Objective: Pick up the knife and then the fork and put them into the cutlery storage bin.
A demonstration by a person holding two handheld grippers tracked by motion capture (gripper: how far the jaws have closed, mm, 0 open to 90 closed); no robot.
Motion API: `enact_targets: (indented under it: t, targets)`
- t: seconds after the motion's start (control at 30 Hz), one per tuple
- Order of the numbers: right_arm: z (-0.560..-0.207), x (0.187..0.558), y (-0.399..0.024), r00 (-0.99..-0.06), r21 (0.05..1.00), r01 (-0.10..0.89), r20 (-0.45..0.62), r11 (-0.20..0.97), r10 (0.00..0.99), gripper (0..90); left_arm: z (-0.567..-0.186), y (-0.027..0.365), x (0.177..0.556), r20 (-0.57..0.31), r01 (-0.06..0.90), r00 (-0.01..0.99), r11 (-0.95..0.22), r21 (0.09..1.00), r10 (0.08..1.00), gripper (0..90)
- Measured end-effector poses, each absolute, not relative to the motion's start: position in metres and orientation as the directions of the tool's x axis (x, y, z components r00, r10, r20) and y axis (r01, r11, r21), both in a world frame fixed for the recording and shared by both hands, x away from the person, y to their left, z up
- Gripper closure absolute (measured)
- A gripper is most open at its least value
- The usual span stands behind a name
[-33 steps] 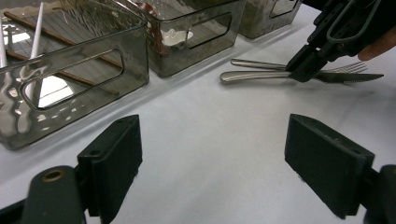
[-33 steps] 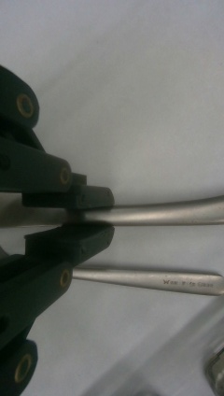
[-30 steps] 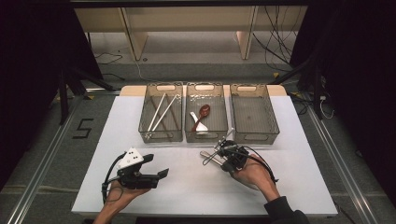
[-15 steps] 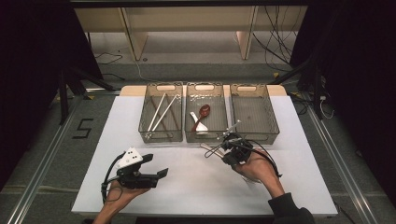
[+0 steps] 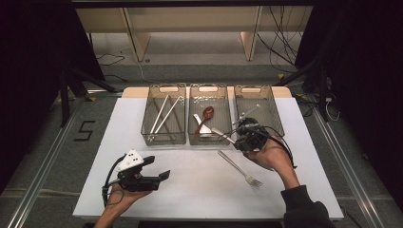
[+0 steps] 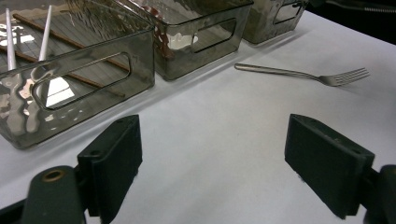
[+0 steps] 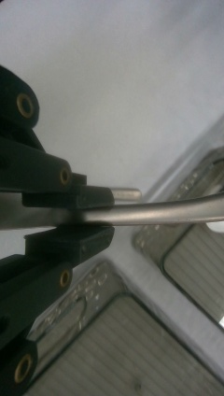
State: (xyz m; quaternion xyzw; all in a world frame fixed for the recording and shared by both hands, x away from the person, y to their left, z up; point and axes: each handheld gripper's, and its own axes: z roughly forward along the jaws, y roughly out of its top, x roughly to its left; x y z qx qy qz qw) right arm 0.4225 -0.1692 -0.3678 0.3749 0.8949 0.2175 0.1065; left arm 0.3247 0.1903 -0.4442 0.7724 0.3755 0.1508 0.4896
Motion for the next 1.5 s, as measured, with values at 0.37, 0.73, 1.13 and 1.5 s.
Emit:
enact_targets:
  t: [0.37, 0.73, 1.13, 1.5]
  targets:
    - [-0.353, 0.452, -0.186, -0.635, 0.490, 0.660, -0.042, 0.570, 0.771, 80.6, -0.444, 0.192, 0.325, -0.139, 0.430, 0.669, -0.228, 0.874, 0.730, 18.5]
    - [-0.351, 0.474, -0.202, -0.579, 0.503, 0.693, -0.039, 0.516, 0.815, 80.6, -0.443, 0.192, 0.324, -0.140, 0.428, 0.668, -0.223, 0.876, 0.731, 18.5]
    - [-0.347, 0.493, -0.217, -0.523, 0.506, 0.723, -0.043, 0.470, 0.851, 80.5, -0.443, 0.193, 0.324, -0.143, 0.422, 0.667, -0.212, 0.881, 0.731, 18.5]
    - [-0.350, 0.509, -0.227, -0.490, 0.495, 0.750, -0.031, 0.439, 0.871, 80.6, -0.443, 0.194, 0.323, -0.156, 0.421, 0.663, -0.193, 0.886, 0.732, 18.5]
